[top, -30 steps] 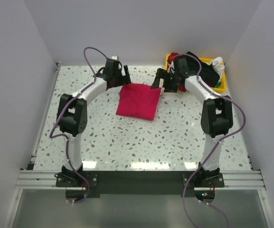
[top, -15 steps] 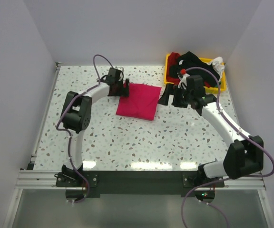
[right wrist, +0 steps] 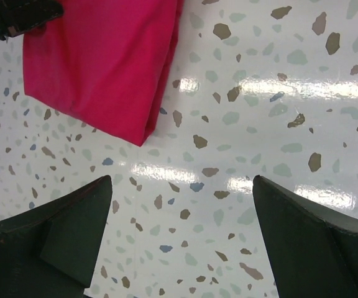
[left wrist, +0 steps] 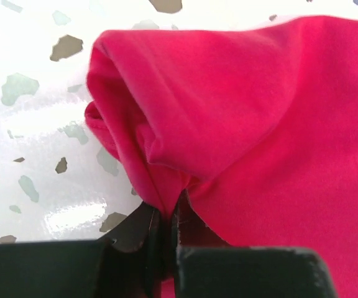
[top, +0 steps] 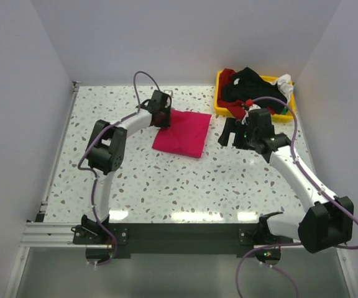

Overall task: Fold and stack the t-shirts
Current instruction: Neatly place the folded tshirt to the corner

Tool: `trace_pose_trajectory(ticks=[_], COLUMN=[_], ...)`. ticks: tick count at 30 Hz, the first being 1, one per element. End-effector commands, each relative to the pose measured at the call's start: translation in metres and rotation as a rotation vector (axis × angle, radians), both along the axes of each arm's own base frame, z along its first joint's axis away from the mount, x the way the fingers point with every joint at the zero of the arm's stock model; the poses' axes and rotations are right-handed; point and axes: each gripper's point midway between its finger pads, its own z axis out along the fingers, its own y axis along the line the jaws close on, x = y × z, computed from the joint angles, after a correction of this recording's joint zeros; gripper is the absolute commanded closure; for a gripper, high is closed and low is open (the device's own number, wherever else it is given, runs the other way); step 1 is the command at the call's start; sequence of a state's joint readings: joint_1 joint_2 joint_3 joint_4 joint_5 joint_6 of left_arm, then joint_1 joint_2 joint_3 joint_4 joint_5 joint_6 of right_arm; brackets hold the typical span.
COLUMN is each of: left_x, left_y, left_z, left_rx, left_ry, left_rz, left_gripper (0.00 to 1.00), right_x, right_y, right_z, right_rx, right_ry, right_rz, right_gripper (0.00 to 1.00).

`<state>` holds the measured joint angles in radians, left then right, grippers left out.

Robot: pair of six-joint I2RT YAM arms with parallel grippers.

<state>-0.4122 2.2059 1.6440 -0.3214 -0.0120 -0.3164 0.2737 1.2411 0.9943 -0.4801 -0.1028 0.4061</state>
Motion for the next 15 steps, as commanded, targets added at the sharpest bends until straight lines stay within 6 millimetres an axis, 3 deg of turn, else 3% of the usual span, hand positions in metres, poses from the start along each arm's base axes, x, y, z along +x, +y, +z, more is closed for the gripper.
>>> trace_pose_trajectory(ticks=[1, 7, 10, 13, 14, 15], left_x=[0.009, 0.041, 0.051, 0.057, 0.063, 0.066], left_y=[0.029, 0.099, 0.154, 0.192, 0.216, 0.229], left_z=[-0.011, 0.021, 0.037, 0.040, 0.046, 0.047], left_rx=[0.163, 0.287, 0.343, 0.394, 0.411, 0.418], left_ry=[0.003, -0.072, -0.111, -0.109, -0.116, -0.121], left_rz=[0.050, 0.104, 0.163, 0.198, 0.220, 0.231], left_gripper=[1.00, 1.00, 1.00, 1.00, 1.00, 1.00], right_x=[-0.001, -0.001, -0.004, -0.004, -0.004, -0.004], right_y=[-0.013, -0.019, -0.028, -0.031, -0.031, -0.032], right_z=[0.011, 0.020, 0.017, 0.016, 0.018, 0.016], right_rx=[-0.045, -0.076, -0.114, -0.126, -0.129, -0.138], right_ry=[-0.035, -0.078, -0.071, -0.069, -0.070, -0.060], right_rz=[-0.029, -0.021, -0.052, -0.058, -0.055, -0.059], right_gripper=[0.01, 0.01, 0.01, 0.01, 0.01, 0.01])
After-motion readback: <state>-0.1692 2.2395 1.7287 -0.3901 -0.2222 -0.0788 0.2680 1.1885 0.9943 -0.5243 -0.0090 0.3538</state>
